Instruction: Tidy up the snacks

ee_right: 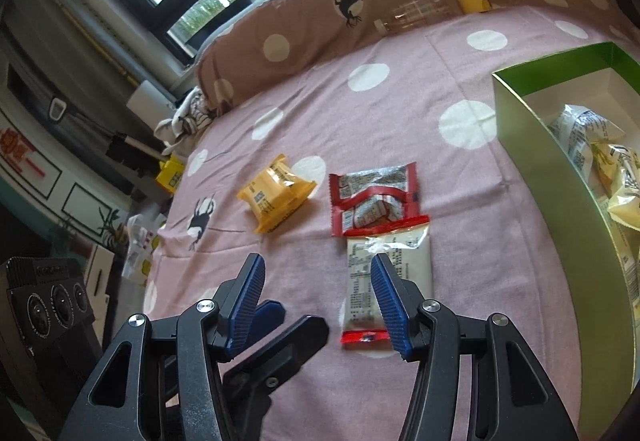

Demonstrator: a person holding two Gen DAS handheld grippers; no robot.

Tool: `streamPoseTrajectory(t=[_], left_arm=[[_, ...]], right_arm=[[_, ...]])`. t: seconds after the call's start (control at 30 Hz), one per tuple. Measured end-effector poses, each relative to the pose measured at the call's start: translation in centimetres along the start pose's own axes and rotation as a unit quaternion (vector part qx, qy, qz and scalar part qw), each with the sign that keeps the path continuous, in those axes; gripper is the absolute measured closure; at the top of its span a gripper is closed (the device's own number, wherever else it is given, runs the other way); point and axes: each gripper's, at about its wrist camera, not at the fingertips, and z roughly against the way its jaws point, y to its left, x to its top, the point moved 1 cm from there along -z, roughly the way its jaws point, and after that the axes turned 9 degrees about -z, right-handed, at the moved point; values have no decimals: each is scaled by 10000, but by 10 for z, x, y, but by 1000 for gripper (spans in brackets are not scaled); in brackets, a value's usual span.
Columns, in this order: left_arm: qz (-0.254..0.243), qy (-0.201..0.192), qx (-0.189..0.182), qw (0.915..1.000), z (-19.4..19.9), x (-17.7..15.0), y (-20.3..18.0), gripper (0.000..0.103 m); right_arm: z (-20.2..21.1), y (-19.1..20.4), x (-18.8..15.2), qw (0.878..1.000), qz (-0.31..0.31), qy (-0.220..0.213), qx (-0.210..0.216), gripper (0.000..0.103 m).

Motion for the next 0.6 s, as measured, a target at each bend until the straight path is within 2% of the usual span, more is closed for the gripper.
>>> streamPoseTrajectory(t=[0.1,0.23,0.33,0.6], left_arm=[[72,152,130,9998,-12,-1,10,53],[341,447,152,9983,-27,-3,23,53],[430,529,110,9976,-31,-5,26,53],[348,629,81,9974,-46,-7,25,54]], right_arm=[[-8,-14,6,9997,-182,81,-133,46],[-23,-30,11,9980,-488,354,-194,46],[-31,-33,13,9972,-463,417,-422,46],[-58,-35,13,9946,-292,713,-693,46]])
